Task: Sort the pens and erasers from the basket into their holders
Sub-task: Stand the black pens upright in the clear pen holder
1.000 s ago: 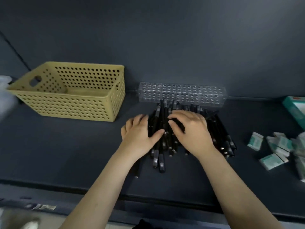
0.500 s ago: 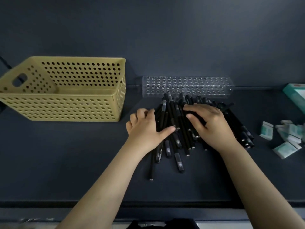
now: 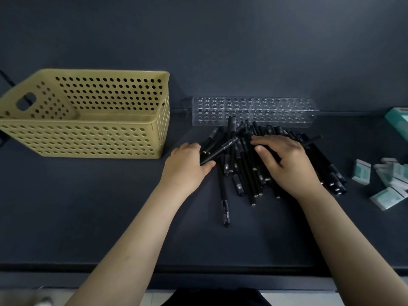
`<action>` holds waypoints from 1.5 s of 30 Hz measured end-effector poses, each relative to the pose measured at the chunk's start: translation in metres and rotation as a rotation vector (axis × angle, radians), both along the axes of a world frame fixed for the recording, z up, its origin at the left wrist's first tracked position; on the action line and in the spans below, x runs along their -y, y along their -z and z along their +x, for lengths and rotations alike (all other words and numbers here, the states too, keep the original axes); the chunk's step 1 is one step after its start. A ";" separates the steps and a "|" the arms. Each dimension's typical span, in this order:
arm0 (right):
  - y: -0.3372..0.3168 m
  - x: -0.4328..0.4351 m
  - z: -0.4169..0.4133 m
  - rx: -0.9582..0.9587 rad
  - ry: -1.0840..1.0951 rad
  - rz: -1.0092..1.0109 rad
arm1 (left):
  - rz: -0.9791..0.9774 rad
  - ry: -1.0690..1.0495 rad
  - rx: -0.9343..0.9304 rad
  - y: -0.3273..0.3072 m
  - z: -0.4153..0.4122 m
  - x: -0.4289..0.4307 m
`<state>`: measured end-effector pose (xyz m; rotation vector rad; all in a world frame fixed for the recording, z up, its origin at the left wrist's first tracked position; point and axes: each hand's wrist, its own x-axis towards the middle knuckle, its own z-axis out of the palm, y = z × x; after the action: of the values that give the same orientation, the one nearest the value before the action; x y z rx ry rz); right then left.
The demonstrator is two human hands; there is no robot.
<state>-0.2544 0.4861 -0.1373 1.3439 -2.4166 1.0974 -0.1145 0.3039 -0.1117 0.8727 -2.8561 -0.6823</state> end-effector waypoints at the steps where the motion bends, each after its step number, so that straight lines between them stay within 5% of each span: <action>1: 0.000 0.000 0.000 -0.003 0.002 -0.001 | -0.034 0.007 0.011 0.000 0.000 -0.001; 6: -0.002 -0.001 0.002 -0.004 0.019 0.008 | -0.080 0.054 0.053 -0.003 -0.002 -0.001; 20: -0.031 0.016 0.019 -0.016 0.042 -0.114 | 0.291 0.090 0.018 -0.037 0.019 0.017; 25: -0.049 0.038 0.030 0.311 -0.004 -0.190 | 0.707 0.060 -0.171 -0.054 0.024 0.017; 33: -0.087 0.073 0.026 0.818 -0.159 -0.494 | 0.889 0.074 -0.368 -0.060 0.010 0.027; 39: -0.121 0.105 0.002 0.738 -0.123 -0.493 | 0.991 0.006 -0.556 -0.061 -0.016 0.032; 45: -0.131 0.126 -0.027 0.571 -0.002 -0.730 | 0.952 -0.202 -0.706 -0.042 -0.032 0.031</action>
<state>-0.2817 0.3603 -0.0064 0.8519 -1.9269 2.3043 -0.1461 0.2732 -0.0699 0.7317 -1.7248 -1.8973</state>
